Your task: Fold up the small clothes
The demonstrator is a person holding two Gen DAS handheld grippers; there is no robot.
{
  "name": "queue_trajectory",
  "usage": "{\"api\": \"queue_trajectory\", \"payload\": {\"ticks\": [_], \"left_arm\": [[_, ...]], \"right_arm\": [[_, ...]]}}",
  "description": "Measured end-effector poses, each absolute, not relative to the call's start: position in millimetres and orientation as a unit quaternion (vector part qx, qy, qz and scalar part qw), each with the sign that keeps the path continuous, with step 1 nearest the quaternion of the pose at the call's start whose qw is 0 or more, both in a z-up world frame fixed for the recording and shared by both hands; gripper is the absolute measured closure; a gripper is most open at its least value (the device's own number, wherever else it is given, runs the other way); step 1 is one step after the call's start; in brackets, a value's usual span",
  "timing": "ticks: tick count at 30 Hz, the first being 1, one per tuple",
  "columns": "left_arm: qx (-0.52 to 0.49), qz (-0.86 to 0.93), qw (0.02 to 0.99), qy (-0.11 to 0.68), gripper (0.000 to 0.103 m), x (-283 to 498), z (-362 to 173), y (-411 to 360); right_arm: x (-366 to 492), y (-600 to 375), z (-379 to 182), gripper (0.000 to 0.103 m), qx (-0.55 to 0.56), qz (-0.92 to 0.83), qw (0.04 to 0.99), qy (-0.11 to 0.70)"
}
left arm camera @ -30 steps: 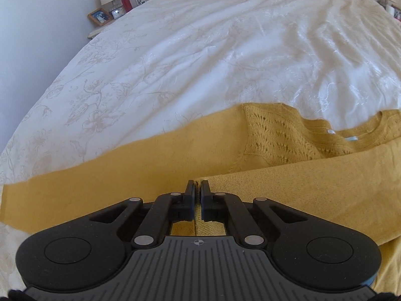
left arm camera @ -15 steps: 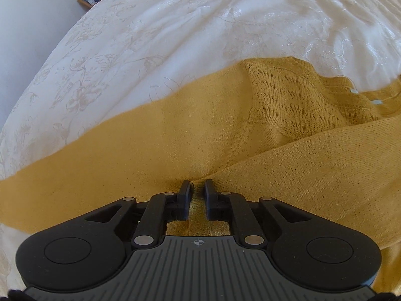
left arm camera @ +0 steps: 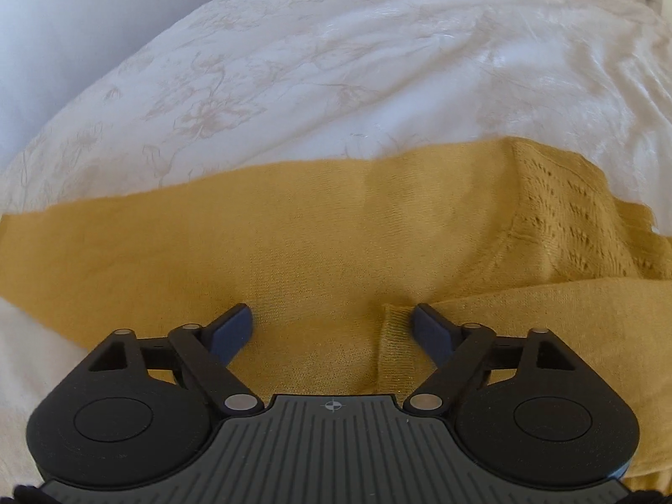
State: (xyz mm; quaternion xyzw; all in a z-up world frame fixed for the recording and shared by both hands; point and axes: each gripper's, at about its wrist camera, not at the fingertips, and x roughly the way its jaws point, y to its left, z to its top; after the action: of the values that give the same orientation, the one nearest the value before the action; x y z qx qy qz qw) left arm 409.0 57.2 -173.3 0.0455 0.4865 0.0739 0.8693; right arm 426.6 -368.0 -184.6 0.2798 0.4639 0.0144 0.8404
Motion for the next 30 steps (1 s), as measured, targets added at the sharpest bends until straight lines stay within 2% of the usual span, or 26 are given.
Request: {"api": "queue_trajectory", "payload": {"ticks": [4, 6, 7, 8, 11, 15, 16, 18, 19, 20, 21, 22, 23, 30], "left_arm": [[0.033, 0.072, 0.864, 0.497, 0.015, 414, -172, 61], [0.046, 0.073, 0.865, 0.495, 0.014, 414, -173, 57], [0.048, 0.075, 0.865, 0.494, 0.014, 414, -173, 56], [0.047, 0.077, 0.865, 0.493, 0.014, 414, -173, 55], [0.046, 0.079, 0.866, 0.492, 0.014, 412, -173, 55], [0.057, 0.075, 0.864, 0.495, 0.014, 413, -171, 55], [0.061, 0.074, 0.863, 0.497, 0.014, 415, -169, 55], [0.067, 0.074, 0.863, 0.495, 0.014, 414, -165, 53], [0.069, 0.073, 0.865, 0.492, 0.014, 413, -161, 52], [0.072, 0.071, 0.868, 0.487, 0.014, 410, -158, 51], [0.073, 0.069, 0.871, 0.480, 0.014, 408, -154, 50], [0.072, 0.067, 0.875, 0.474, 0.014, 405, -150, 49], [0.069, 0.064, 0.879, 0.468, 0.014, 401, -145, 48], [0.010, 0.047, 0.881, 0.470, 0.014, 369, -124, 46]], "right_arm": [[432, -362, -185, 0.052, 0.278, 0.030, 0.838, 0.469], [435, -357, -182, 0.058, 0.264, 0.030, 0.840, 0.473], [435, -353, -179, 0.075, 0.252, 0.035, 0.843, 0.473], [434, -350, -175, 0.087, 0.241, 0.040, 0.848, 0.471], [431, -343, -155, 0.091, 0.174, 0.018, 0.870, 0.462], [439, -347, -168, 0.092, 0.160, -0.021, 0.859, 0.486], [441, -348, -171, 0.091, 0.165, -0.021, 0.856, 0.489], [440, -349, -171, 0.083, 0.170, -0.022, 0.856, 0.488], [437, -349, -168, 0.076, 0.171, -0.025, 0.859, 0.482], [434, -348, -164, 0.064, 0.173, -0.027, 0.862, 0.476], [431, -348, -161, 0.057, 0.173, -0.030, 0.864, 0.471], [426, -348, -157, 0.046, 0.172, -0.033, 0.868, 0.464], [421, -349, -153, 0.039, 0.171, -0.034, 0.872, 0.458], [381, -354, -133, 0.029, 0.196, -0.038, 0.878, 0.436]]}}
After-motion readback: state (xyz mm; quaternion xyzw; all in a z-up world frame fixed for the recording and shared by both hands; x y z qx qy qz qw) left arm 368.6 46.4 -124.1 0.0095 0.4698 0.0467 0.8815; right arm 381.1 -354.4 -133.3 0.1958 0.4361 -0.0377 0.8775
